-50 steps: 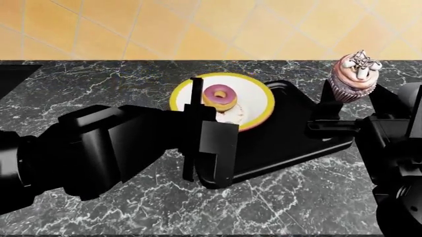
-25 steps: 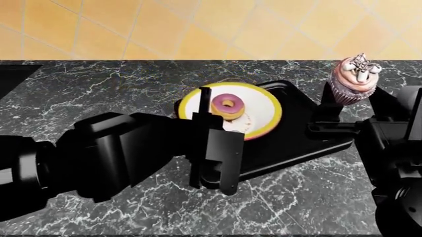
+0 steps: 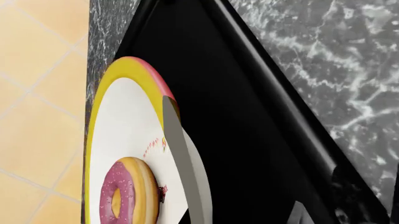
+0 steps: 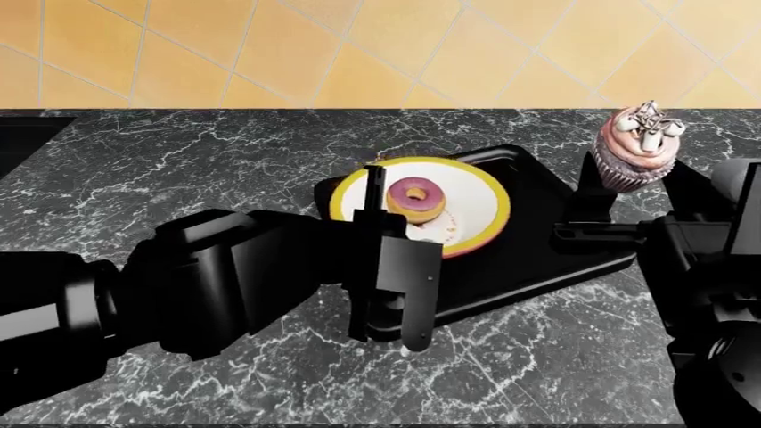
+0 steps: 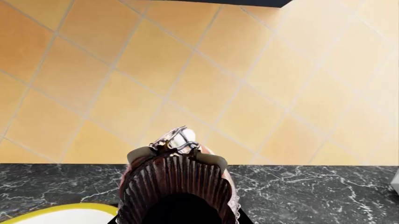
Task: Pick up the bowl with donut and place it on the tray. Pick up the cupcake and place it on the tray.
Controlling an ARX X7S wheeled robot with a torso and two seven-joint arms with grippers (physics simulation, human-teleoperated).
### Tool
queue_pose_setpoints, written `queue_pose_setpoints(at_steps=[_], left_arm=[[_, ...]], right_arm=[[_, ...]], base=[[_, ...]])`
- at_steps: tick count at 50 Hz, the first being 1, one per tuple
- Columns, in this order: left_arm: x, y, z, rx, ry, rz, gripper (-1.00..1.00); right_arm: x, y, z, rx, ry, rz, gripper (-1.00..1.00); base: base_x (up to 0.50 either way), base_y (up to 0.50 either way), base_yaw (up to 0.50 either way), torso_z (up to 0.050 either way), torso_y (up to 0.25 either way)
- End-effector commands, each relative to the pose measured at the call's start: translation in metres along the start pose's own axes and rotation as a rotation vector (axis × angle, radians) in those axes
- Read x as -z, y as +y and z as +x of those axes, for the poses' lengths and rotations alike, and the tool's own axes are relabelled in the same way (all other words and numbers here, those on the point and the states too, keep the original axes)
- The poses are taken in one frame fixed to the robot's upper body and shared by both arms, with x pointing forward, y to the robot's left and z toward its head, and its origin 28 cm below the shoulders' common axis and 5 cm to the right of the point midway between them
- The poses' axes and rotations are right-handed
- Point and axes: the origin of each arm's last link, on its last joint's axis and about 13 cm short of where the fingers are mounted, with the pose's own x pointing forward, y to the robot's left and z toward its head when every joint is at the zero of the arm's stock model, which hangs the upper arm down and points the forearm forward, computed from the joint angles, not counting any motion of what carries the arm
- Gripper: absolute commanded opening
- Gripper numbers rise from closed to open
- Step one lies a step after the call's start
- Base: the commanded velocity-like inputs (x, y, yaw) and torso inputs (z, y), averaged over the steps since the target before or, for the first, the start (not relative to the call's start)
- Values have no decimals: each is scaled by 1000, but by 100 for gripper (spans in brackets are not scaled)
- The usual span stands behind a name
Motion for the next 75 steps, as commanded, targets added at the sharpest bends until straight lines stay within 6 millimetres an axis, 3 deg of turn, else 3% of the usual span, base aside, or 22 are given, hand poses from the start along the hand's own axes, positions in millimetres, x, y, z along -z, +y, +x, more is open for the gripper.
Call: queue_pose_setpoints(at_steps=[1,44,45,67,75], left_arm=[[0,3,4,-24,-3,18,-100],[5,-4,14,-1,7,-20,-100],[4,-4,14,-1,8,-22,100],[-1,-2,6,-6,9,-51,100],[-6,2,-11,-35,-22,-101,100]], right_arm=[[0,-2,1,9,-15,-11,-100],[3,-3,2,12,-11,-7,-100],[3,-3,2,13,-11,-7,-100],[5,-3,1,15,-10,-1,-100],[5,-4,3,19,-10,2,-100]], base=[[0,0,0,0,0],[0,0,0,0,1],[0,0,0,0,0],[0,0,0,0,0],[0,0,0,0,0]])
